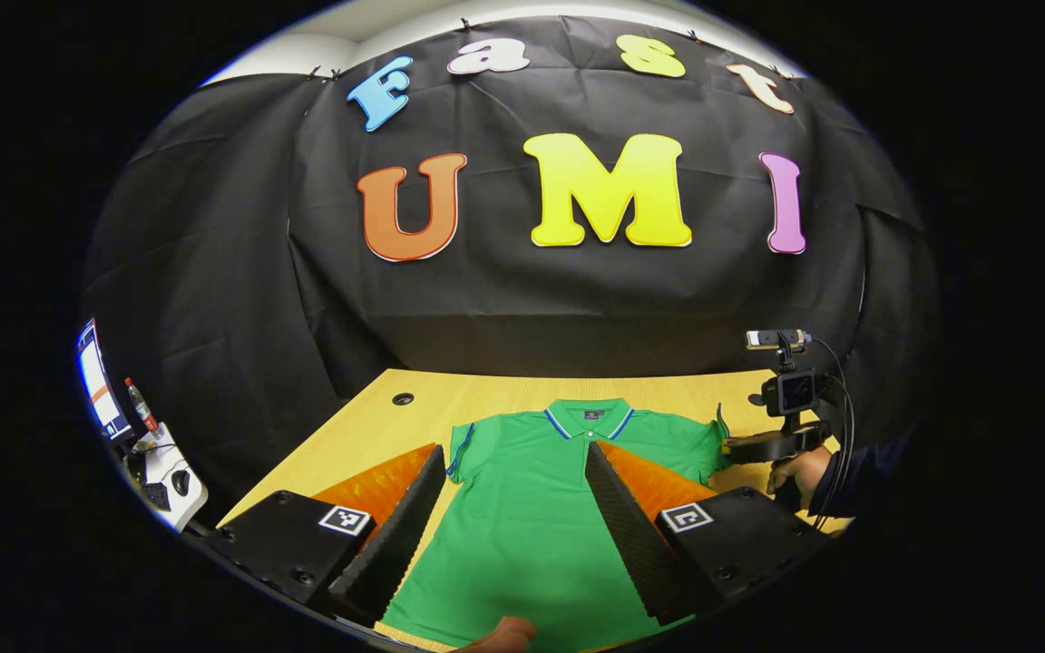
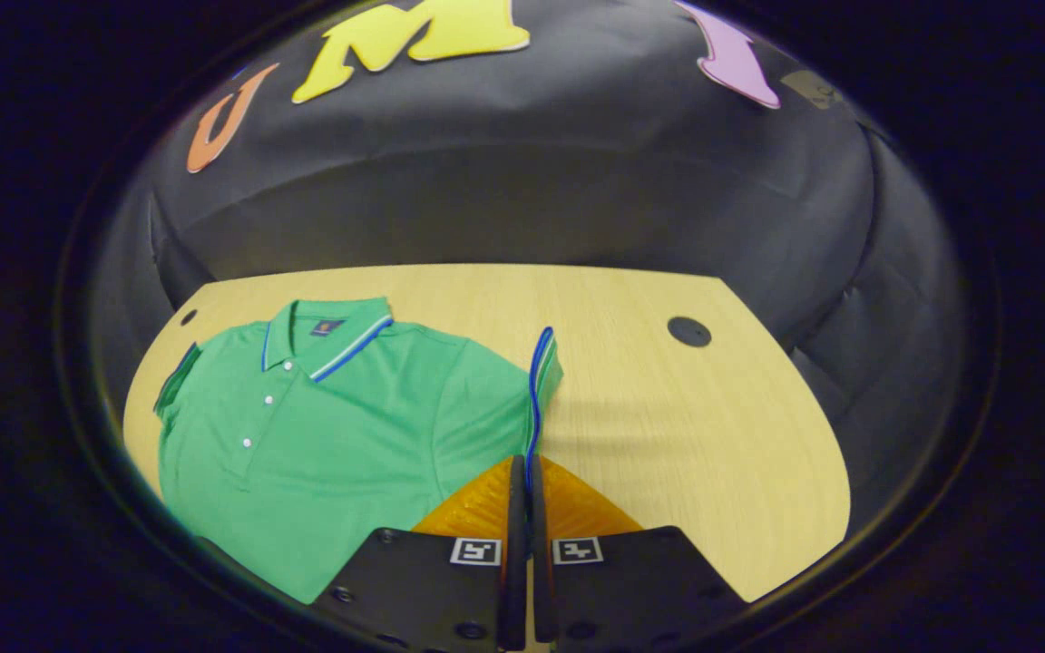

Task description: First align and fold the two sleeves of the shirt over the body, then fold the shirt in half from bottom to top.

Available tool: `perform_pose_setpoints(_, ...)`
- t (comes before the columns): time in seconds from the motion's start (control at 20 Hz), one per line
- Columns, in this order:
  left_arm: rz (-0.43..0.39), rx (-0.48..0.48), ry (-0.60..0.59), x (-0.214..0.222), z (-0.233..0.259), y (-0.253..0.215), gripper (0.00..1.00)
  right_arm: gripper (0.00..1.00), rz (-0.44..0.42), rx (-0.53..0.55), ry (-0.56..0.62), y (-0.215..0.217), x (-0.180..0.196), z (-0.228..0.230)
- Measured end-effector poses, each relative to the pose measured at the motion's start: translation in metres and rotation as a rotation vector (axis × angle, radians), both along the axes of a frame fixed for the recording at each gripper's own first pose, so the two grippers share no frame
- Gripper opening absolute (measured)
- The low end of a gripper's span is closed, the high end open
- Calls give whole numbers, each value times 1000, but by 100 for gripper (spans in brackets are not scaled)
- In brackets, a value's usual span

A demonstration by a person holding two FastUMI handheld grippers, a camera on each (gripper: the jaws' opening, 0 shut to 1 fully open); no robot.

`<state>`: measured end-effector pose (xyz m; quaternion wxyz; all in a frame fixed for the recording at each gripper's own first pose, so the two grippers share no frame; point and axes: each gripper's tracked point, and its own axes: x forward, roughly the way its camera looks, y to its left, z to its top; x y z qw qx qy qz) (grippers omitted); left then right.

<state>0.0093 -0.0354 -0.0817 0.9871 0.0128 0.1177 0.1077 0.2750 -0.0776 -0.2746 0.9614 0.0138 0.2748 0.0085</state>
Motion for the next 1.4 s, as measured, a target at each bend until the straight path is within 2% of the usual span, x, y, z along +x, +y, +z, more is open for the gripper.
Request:
perform_pose_setpoints(0.15, 3, 6, -4, -4, 1, 7, 100, 3, 79, -52, -33, 18, 0, 9)
perform_pose_setpoints(0.2, 8, 6, -4, -6, 1, 11, 100, 6, 113, -52, -40, 30, -1, 10)
perform_pose_setpoints(0.35, 24, -2, 7, -12, -4, 21, 100, 6, 218, -72, -57, 61, -7, 11)
perform_pose_setpoints(0.4, 30, -3, 10, -14, -5, 24, 100, 3, 242, -82, -62, 69, -10, 11)
perform_pose_setpoints(0.55, 48, 1, 11, -21, -5, 36, 100, 6, 303, -117, -63, 95, -16, 3)
perform_pose_setpoints(0.75, 74, -11, 24, -32, -12, 53, 100, 6, 307, -144, -12, 114, -21, -16)
perform_pose_setpoints(1.0, 77, -75, 50, -41, -26, 71, 100, 7, 233, -92, 61, 120, -36, -19)
perform_pose_setpoints(1.05, 72, -75, 50, -40, -27, 77, 100, 22, 217, -63, 84, 123, -43, -20)
perform_pose_setpoints(1.2, 48, -67, 66, -31, -39, 93, 100, 43, 164, 5, 89, 123, -72, 1)
perform_pose_setpoints(1.3, 20, -70, 75, -22, -45, 101, 100, 79, 141, 2, 49, 119, -92, 22)
perform_pose_setpoints(1.4, -9, -71, 78, -11, -50, 107, 100, 86, 117, 41, 16, 123, -117, 50)
